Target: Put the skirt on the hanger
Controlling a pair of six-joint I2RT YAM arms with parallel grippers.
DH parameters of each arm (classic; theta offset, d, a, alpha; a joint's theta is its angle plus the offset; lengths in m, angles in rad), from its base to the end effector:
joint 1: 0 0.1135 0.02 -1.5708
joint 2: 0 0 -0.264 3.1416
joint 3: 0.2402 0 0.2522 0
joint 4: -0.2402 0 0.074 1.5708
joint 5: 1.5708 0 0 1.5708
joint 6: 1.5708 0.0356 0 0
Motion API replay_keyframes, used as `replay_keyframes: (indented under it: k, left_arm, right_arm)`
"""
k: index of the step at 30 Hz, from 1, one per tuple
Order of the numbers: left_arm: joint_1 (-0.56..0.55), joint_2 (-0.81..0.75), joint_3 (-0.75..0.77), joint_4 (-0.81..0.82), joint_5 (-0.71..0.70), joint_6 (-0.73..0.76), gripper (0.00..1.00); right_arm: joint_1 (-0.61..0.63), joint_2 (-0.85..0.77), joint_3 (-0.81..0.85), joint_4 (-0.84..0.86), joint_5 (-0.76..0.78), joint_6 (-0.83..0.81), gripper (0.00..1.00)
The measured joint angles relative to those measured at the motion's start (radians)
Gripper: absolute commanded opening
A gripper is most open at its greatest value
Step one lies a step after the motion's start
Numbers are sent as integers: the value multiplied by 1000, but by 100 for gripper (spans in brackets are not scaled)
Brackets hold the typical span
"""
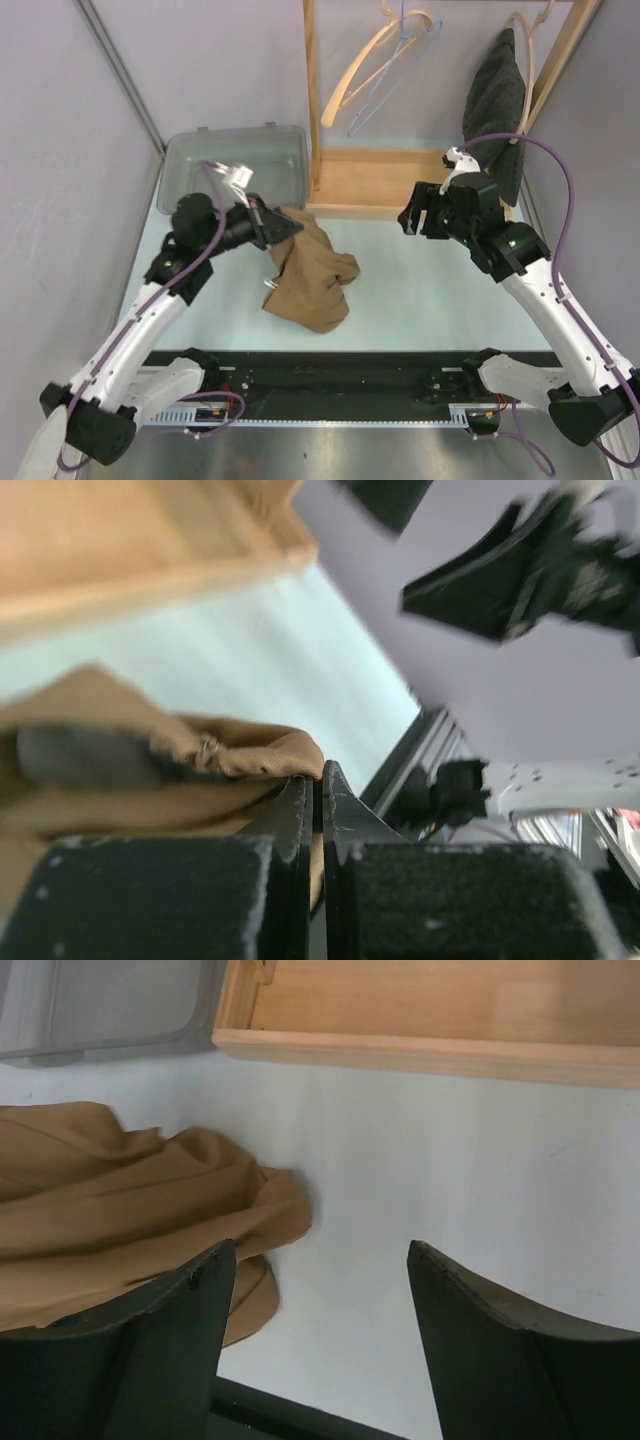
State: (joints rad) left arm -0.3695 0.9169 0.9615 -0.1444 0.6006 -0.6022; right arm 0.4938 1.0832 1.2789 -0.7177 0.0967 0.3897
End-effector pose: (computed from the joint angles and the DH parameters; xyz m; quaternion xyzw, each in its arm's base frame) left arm 0.1833 -0.0925 0.3836 0.1149 0.7266 -0.4932 0.4643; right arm 0.1952 0.1011 0.3987 -0.0208 0.8647 0.1760 0.4700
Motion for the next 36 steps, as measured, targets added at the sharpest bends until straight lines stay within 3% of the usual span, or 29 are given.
replay_keyframes:
  k: [7, 14, 16, 24, 27, 28, 31, 36]
  left_arm:
    - [-170, 214, -103, 19, -143, 9, 0]
    - [-240, 460, -68, 55, -169, 64, 0]
    - [-249, 495, -46, 53, -168, 82, 0]
    - [-251, 496, -27, 34, -152, 144, 0]
    - [-252, 475, -28, 2, -160, 170, 23]
    - [-252, 462, -28, -11, -169, 183, 42]
    - [-253, 422, -26, -60, -212, 212, 70]
    - [-253, 373, 14, -148, -315, 250, 79]
  right_arm:
    - [-74, -53, -80, -45, -24, 4, 75]
    - [-74, -97, -120, -51, -9, 34, 95]
    - [-72, -102, -124, -50, -7, 42, 99]
    - [-16, -101, -138, -45, 35, 55, 100]
    - [10, -102, -141, -32, 39, 55, 100]
    - [19, -102, -141, -26, 39, 55, 100]
    - [42, -100, -143, -3, 39, 48, 99]
    - [70, -94, -156, 24, 39, 35, 98]
